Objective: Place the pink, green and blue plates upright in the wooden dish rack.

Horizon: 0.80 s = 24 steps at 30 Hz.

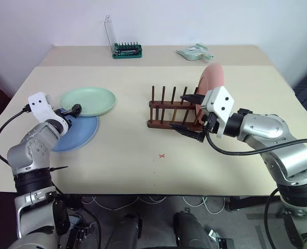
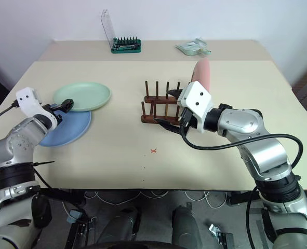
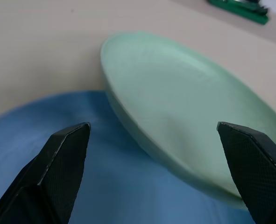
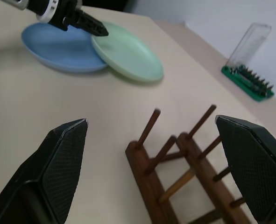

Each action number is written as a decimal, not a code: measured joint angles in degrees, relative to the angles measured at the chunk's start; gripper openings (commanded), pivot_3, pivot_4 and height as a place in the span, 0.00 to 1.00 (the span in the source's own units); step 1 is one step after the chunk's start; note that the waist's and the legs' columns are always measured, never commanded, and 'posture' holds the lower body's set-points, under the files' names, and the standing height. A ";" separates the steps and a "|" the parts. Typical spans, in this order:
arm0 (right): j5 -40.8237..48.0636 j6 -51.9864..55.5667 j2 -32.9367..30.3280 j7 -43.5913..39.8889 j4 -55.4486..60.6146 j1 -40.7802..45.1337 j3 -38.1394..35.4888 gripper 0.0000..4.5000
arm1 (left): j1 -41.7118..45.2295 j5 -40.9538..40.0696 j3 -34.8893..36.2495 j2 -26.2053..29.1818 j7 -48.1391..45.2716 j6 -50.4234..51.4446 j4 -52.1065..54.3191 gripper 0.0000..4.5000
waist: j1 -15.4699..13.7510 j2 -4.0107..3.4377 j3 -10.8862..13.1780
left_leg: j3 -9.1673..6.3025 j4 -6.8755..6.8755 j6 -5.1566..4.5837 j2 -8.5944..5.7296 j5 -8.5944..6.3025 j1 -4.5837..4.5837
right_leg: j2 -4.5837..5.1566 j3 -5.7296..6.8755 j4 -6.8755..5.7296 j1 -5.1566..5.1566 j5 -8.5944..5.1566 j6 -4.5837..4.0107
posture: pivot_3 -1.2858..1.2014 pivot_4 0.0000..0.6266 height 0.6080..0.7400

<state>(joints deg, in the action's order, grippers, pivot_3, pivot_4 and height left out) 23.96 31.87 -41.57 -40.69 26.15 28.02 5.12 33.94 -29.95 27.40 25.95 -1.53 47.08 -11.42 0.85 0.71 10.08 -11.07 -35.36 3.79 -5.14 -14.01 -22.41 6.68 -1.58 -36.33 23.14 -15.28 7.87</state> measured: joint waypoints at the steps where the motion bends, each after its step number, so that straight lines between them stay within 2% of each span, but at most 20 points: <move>1: -0.25 -0.09 0.03 0.01 -0.02 -0.22 -0.02 1.00 | 1.03 -0.12 0.49 -0.46 1.12 0.68 -0.55 0.94 | -0.01 0.00 0.00 | 0.00 -0.01 0.00 0.00 0.00 0.00 | 0.00 0.00 0.00 0.00 0.00 0.00 | 0.52 0.24 1.00; 4: -0.86 -0.27 0.10 0.02 -0.02 -0.70 -0.05 1.00 | 3.39 -0.68 2.64 -1.76 4.76 2.42 -2.15 0.71 | 0.06 0.00 0.00 | 0.01 -0.01 0.01 0.00 0.00 0.00 | 0.00 0.00 0.00 0.00 0.00 0.01 | 0.52 0.24 1.00; 10: -1.77 -0.59 0.65 0.03 -0.04 -0.99 -0.12 1.00 | 3.60 -0.88 4.79 -2.58 7.06 2.48 -2.34 0.04 | -0.03 0.01 -0.01 | 0.02 -0.02 0.16 0.00 0.09 0.00 | 0.00 0.00 -0.01 0.01 0.01 0.01 | 0.52 0.24 1.00; 11: -1.87 -0.78 0.71 0.02 -0.05 -1.01 -0.12 1.00 | 3.60 -1.08 5.24 -2.62 7.15 2.42 -2.34 0.01 | -0.04 0.01 -0.01 | 0.02 -0.03 0.16 0.00 0.09 0.00 | 0.00 0.00 -0.01 0.01 0.01 0.02 | 0.52 0.24 1.00; 20: -4.05 -2.92 1.01 -0.16 -0.99 -0.65 -0.07 1.00 | 3.66 -2.75 5.45 -4.77 3.96 -1.84 -0.63 0.01 | -0.08 0.04 -0.01 | 0.03 -0.06 0.23 0.00 0.13 -0.02 | 0.01 0.00 -0.01 0.01 0.02 0.02 | 0.52 0.24 1.00; 24: -10.15 -8.48 0.64 -0.06 -3.48 2.21 1.18 1.00 | 5.09 -2.43 1.99 -5.06 0.64 -6.88 4.66 0.01 | -0.08 0.04 0.00 | 0.05 -0.10 0.25 0.00 0.14 -0.03 | 0.01 0.00 -0.01 0.00 0.03 0.02 | 0.52 0.24 1.00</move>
<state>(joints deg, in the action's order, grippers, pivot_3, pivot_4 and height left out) 13.81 23.40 -40.94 -40.75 22.67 30.23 6.30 39.02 -32.38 29.39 20.89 -0.89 40.19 -6.75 0.76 0.76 10.08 -11.02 -35.45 4.04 -5.14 -13.87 -22.44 6.68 -1.58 -36.34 23.15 -15.25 7.89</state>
